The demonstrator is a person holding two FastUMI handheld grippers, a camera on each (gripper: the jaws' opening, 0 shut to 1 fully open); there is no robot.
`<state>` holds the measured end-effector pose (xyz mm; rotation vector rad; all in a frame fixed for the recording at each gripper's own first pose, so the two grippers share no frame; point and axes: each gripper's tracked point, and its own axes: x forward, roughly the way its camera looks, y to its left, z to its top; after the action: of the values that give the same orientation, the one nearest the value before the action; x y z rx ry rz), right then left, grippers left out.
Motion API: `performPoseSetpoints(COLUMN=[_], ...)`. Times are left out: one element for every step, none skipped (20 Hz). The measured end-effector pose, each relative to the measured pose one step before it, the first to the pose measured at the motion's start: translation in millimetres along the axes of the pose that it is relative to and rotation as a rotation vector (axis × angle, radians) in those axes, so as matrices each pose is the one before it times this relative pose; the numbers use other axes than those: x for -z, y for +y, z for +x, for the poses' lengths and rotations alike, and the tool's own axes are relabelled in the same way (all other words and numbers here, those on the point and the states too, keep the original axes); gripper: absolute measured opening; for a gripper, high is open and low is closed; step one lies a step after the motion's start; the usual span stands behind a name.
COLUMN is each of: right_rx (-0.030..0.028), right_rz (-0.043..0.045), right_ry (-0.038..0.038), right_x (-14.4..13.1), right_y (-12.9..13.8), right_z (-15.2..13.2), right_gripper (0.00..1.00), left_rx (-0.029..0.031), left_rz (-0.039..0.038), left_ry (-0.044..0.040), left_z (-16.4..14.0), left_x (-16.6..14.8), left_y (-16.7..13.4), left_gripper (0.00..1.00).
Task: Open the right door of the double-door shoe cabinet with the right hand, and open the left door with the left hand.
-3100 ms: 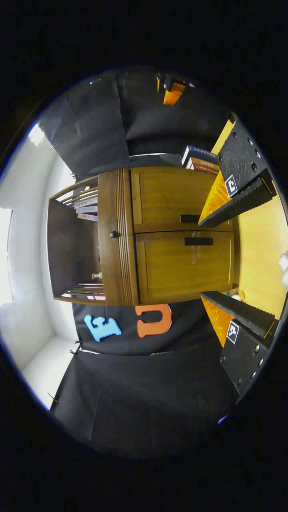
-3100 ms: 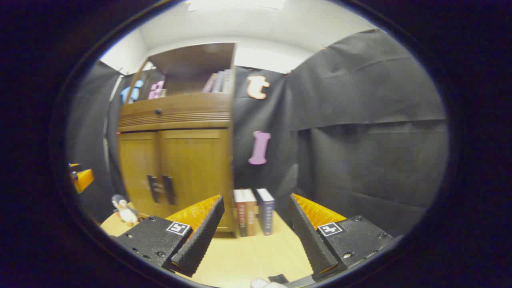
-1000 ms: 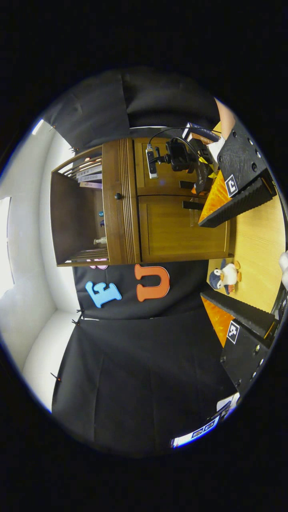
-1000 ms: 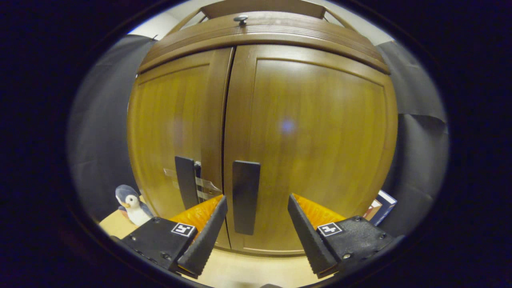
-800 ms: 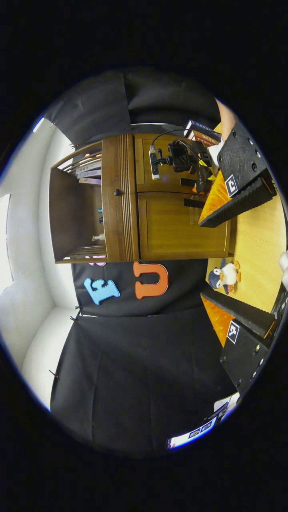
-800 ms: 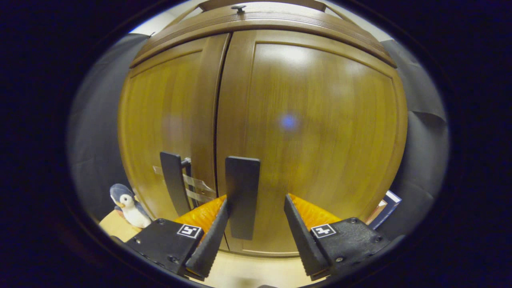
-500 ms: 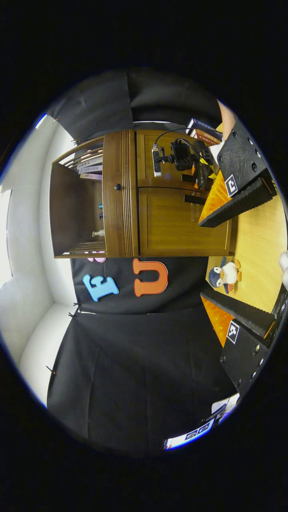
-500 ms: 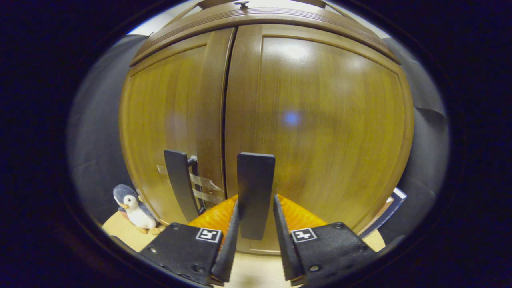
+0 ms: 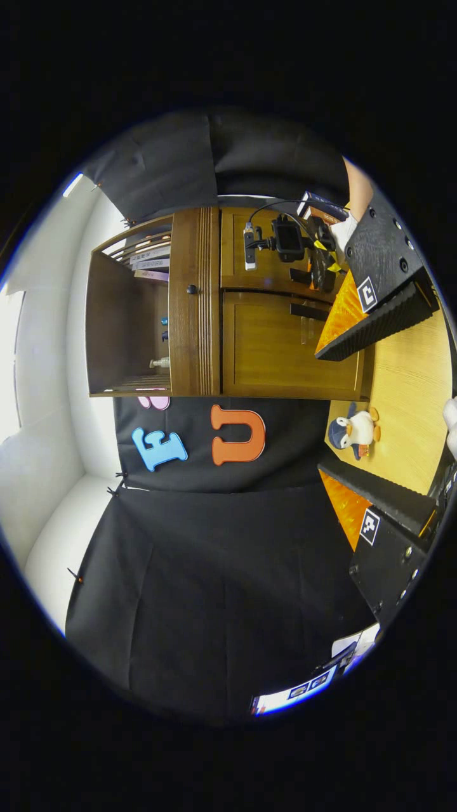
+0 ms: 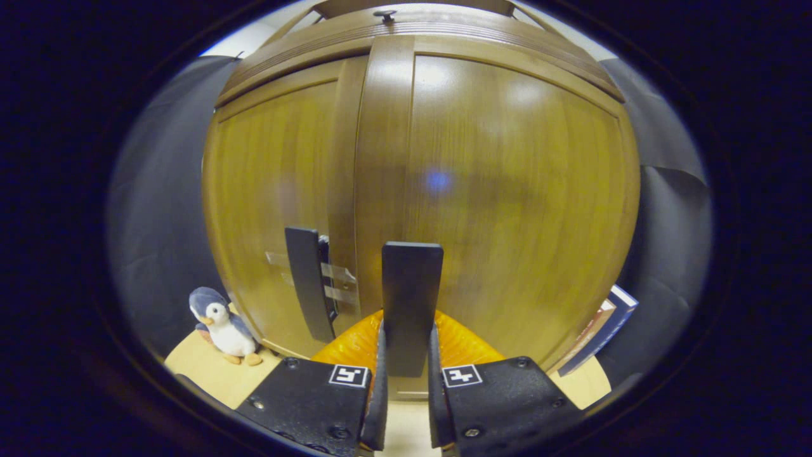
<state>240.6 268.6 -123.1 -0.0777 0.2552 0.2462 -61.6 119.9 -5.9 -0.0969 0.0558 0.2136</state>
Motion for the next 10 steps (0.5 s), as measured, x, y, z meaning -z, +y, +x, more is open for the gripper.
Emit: performPoseSetpoints(right_rx=[-0.00143,-0.00212,-0.00134,0.00117,0.00239,0.00342,0.00206,0.00247,0.00303,0.00365], right_rz=[0.00339,0.00641,0.00249,0.00150,-0.00247,-0.00012,0.00233,0.00365,0.00215,0.00206], right_ry=[0.00095,0.00078,0.00151,-0.00066,-0.00083,0.00023,0.00047,-0.00037,0.00131,0.00176], right_x=[3.56,2.23,3.58,2.47,2.63,1.89,3.44,2.79,3.01,2.62], right_y=[-1.51,-2.21,-1.96,-3.96,-3.55,-3.37,-4.09,-4.15,-5.90,-6.12], right_z=[-8.59,-9.25,-8.31,-10.03,-9.71,-9.52,-11.15,-10.00,-8.80,-9.82], right_gripper=[0.31,0.31,0.29,0.28,0.28,0.28,0.28,0.28,0.28,0.29], left_rx=[0.00603,0.00700,0.00670,0.00816,0.00977,0.00869,0.00761,0.00981,0.01212,0.01473], left_rz=[-0.00305,-0.00076,0.00018,-0.00098,-0.00068,0.00030,0.00017,-0.00104,-0.00391,-0.00485], left_ry=[0.00157,0.00307,0.00166,0.00260,0.00118,0.00144,-0.00181,0.00121,0.00534,0.00454], left_z=[-1.55,-10.05,-6.21,-4.03,-1.59,-0.51,0.63,1.53,1.73,1.02], left_x=[0.95,4.04,2.95,1.49,0.46,-0.32,0.82,1.70,2.34,2.49], left_y=[2.97,0.87,0.55,0.20,0.18,1.60,-0.11,0.95,-1.17,-2.99], left_gripper=[0.96,0.96,1.00,0.96,0.96,0.96,0.96,0.96,0.96,1.00])
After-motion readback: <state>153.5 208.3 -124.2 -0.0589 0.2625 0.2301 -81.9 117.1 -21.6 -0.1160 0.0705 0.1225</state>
